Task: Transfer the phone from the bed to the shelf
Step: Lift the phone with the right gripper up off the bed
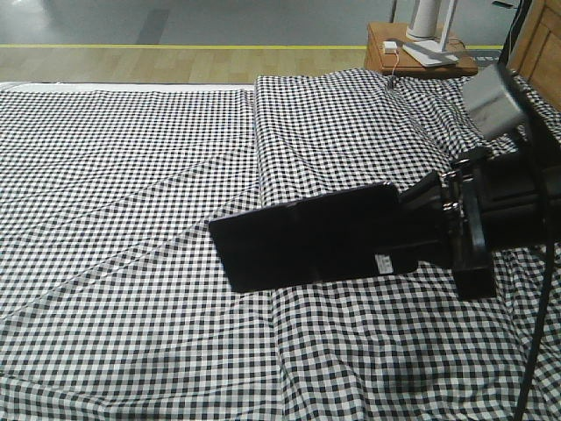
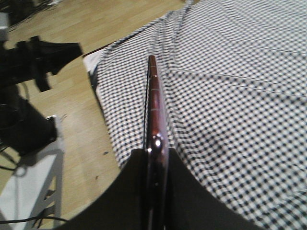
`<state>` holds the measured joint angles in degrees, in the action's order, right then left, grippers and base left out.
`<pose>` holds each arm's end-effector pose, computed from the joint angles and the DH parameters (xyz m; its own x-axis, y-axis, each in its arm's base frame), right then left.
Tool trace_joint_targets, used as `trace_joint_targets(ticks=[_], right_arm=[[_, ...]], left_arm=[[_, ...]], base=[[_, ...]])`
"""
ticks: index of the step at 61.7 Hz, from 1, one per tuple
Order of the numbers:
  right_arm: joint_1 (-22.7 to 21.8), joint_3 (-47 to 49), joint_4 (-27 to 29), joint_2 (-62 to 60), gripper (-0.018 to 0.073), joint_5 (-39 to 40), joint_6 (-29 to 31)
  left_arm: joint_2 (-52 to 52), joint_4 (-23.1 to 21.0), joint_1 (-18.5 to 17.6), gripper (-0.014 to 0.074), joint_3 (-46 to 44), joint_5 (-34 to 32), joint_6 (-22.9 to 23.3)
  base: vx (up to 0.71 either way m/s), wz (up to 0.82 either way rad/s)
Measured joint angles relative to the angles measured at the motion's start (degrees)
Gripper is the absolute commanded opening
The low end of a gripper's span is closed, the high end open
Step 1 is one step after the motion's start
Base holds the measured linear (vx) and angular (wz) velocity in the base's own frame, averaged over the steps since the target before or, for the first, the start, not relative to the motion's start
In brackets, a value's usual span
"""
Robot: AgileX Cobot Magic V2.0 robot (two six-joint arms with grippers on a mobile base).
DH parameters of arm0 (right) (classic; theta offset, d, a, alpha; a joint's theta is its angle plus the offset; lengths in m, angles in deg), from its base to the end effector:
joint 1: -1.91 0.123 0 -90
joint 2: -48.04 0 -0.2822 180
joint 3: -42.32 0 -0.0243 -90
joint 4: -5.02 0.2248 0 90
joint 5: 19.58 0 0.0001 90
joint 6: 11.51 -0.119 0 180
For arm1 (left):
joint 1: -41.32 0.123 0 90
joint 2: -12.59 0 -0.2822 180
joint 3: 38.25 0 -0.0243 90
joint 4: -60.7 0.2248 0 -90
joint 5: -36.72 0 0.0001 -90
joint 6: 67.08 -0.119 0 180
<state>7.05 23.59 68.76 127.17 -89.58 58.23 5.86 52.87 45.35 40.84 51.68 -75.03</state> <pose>0.1964 0.1184 0.3389 -0.4151 -0.3474 -0.8408 -0.8863 0.3630 0.2876 0.0592 0.0000 0.1746 -0.1845 -0.0063 -0.9828 -0.0345 0.9994 0.0001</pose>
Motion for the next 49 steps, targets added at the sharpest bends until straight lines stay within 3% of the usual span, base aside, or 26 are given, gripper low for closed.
trace_joint_targets(ticks=[13, 49], right_arm=[[3.09, 0.00, -0.07, 0.00, -0.0001, 0.00, -3.36], [3.08, 0.00, 1.03, 0.00, -0.0001, 0.05, -5.46]], left_arm=[[0.00, 0.00, 0.00, 0.0001, 0.00, 0.00, 0.00], [0.00, 0.00, 0.00, 0.0001, 0.00, 0.00, 0.00]], base=[[0.00, 0.00], [0.00, 0.00]])
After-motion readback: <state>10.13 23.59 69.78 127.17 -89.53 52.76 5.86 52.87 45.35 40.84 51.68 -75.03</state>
